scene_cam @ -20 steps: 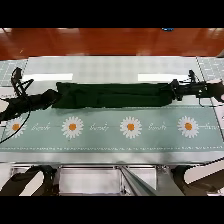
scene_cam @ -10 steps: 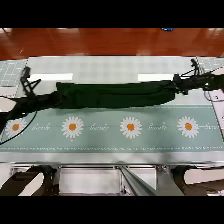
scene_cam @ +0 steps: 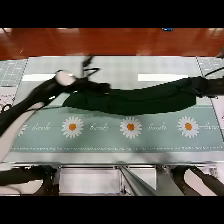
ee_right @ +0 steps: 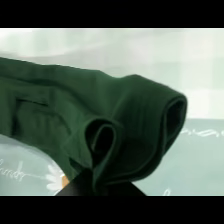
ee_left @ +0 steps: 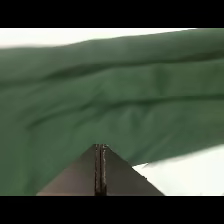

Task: Fold the shirts.

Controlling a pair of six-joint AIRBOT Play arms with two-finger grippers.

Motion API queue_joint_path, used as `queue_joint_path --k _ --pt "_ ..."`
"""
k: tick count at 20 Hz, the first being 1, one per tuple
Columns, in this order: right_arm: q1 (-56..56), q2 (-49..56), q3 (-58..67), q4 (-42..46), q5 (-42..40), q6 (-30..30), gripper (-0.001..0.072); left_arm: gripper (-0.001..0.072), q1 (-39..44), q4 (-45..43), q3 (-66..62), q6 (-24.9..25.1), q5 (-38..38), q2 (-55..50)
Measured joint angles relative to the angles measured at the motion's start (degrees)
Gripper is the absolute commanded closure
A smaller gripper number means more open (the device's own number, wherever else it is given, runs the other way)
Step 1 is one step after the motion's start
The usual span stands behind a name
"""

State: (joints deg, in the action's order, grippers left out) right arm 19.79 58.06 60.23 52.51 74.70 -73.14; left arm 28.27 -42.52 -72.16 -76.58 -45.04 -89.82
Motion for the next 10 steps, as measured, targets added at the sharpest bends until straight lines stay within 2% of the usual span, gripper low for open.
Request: queue_joint_path --k 5,10 --pt "0.0 -9.5 -1.2 0.0 2.6 -2.8 0.0687 0.0691 11.3 -1.9 -21.9 -7.0 -6.5 -18.1" --pt "0.0 -12.6 -1.5 -1.3 3.4 -4.1 0.0687 0.0691 19.1 -0.7 -30.1 -10.1 -9.9 -26.4"
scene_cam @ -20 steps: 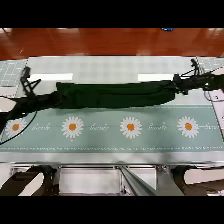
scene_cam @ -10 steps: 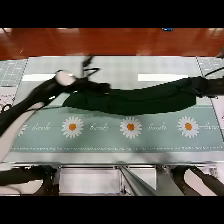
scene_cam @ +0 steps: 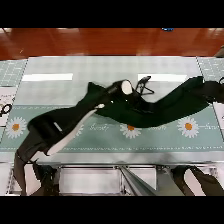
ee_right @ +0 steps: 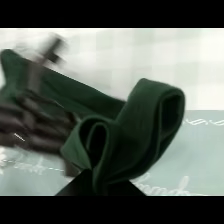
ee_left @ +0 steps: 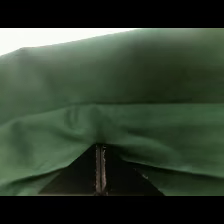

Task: Fold the shirts.

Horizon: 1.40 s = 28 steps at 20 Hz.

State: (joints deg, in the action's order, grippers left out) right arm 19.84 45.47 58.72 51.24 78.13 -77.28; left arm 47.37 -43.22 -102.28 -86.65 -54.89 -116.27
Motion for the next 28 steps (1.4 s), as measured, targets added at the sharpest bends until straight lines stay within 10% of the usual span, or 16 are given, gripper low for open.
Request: queue_joint_path --k 11,20,27,28 --pt "-13.7 4.6 0.2 -5.5 -8.4 -4.5 0.0687 0.0690 -16.6 -5.8 8.6 3.4 -8.8 15.7" --pt "-39.9 36.2 15.9 -12.8 -25.7 -6.0 0.0687 0.0690 -37.7 -10.8 49.0 5.9 -3.2 58.8" --pt "-47.2 57.5 32.2 -18.7 -26.4 -6.4 0.0686 0.0690 -40.7 -11.1 60.2 5.9 -1.3 68.3" --pt "-47.8 59.3 33.4 -19.4 -26.3 -6.7 0.0602 0.0690 -40.8 -11.1 60.5 5.9 -0.9 68.5"
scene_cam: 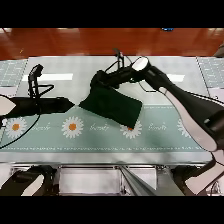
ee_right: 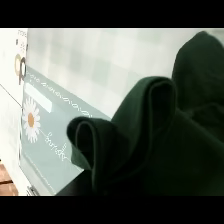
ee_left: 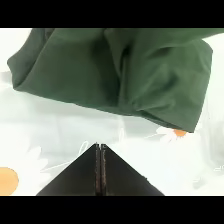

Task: Fold the shirts.

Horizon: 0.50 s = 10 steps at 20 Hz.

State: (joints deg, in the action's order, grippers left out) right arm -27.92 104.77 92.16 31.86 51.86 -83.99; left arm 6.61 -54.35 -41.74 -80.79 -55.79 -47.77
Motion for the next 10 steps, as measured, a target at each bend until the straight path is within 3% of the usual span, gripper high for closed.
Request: queue_joint_path --k 1,2,6,10 --pt "-0.4 1.3 0.8 -0.3 0.1 -0.2 0.0367 0.0690 -0.1 0.0 0.3 0.0 0.5 0.1" --pt "-0.7 2.3 1.5 -0.7 0.1 -0.3 0.0303 0.0690 -0.2 0.0 0.5 0.0 0.6 0.1" --pt "-0.3 3.3 2.6 -0.6 4.8 0.0 0.0303 0.0690 -0.9 0.0 0.7 0.0 3.2 -0.4" --pt "6.0 -3.9 3.0 5.6 18.4 1.1 0.0304 0.0690 -6.1 0.1 -3.7 0.0 2.8 -0.2"
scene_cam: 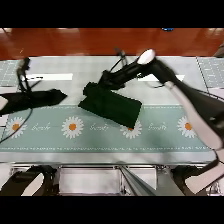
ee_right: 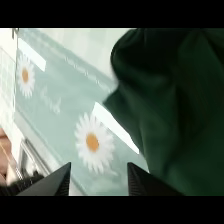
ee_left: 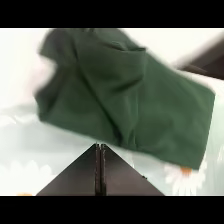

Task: Fold the shirts.

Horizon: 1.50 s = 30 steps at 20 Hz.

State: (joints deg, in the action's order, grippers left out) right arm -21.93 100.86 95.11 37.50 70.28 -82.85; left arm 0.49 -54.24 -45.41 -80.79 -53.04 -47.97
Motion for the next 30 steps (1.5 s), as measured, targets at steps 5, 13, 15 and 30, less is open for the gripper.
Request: queue_joint_path --k 5,13,15,30 --pt "9.9 -21.6 -5.8 19.3 11.1 0.3 0.0303 0.0690 -6.6 0.2 -5.7 0.0 -4.5 3.3" --pt "20.3 -53.6 -48.6 41.5 -7.5 -20.0 0.0296 0.0690 -2.2 0.3 2.6 -0.7 -7.9 7.9" --pt "21.0 -53.5 -56.1 35.3 -13.7 -19.1 0.0296 0.0690 0.1 0.8 5.8 -0.8 -6.8 8.1" --pt "16.1 -18.1 -57.4 -18.9 -19.7 16.0 0.0370 0.0690 4.5 1.7 12.5 -1.1 -0.4 8.3"
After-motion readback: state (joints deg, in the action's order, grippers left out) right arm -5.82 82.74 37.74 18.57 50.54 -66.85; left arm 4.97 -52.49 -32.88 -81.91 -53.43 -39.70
